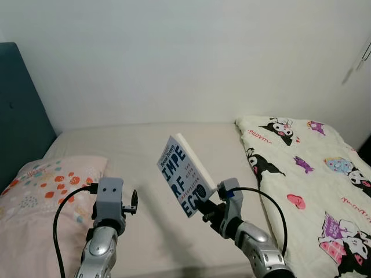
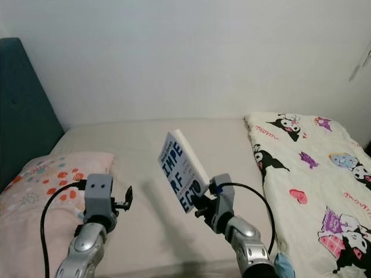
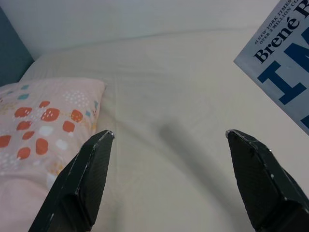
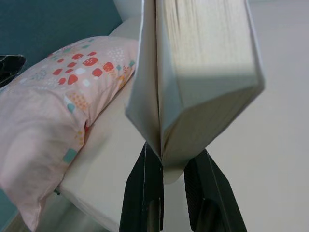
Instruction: Clean up the room
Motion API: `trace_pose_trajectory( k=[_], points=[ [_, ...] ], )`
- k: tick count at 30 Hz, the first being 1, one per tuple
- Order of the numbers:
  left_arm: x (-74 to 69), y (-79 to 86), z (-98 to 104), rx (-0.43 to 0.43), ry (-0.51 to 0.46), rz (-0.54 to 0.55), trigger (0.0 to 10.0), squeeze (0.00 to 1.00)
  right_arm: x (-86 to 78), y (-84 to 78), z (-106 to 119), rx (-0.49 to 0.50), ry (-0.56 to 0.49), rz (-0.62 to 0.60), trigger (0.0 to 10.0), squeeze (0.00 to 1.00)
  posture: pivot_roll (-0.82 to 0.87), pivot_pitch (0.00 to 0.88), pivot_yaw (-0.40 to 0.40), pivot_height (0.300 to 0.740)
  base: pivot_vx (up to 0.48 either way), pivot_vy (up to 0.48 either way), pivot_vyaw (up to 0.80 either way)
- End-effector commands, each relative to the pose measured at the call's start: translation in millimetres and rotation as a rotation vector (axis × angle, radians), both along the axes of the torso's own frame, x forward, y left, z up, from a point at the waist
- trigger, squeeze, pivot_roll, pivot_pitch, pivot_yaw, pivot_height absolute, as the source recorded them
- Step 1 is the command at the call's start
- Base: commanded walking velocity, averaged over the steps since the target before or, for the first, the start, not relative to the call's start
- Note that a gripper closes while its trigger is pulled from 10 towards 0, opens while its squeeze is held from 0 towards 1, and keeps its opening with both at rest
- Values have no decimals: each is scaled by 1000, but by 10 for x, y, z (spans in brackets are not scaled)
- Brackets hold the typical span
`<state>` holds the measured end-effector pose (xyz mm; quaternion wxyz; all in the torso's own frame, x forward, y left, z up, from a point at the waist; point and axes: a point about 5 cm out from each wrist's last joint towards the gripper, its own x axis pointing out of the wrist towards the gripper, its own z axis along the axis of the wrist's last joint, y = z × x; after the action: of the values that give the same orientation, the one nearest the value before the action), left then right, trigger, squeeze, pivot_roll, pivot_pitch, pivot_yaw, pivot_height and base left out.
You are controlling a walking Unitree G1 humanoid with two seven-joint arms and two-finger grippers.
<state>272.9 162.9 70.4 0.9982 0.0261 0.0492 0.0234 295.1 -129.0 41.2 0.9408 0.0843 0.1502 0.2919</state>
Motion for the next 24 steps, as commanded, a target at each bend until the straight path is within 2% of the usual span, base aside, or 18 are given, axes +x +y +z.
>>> trace_pose_trajectory(
  k=[1,7,24],
  points=[
    [-32,13,-44,12,24,-3,10000,0,13,7,53,20,-22,4,10000,0,25,0,-43,630,0,0,0],
    [-32,-4,-44,9,25,-12,10000,0,2,11,49,28,-20,4,10000,0,25,0,-40,610,0,0,0],
    [-52,-23,-38,27,34,-50,10000,0,-12,41,41,56,-6,2,10000,0,39,8,-39,610,0,0,0]
  ],
)
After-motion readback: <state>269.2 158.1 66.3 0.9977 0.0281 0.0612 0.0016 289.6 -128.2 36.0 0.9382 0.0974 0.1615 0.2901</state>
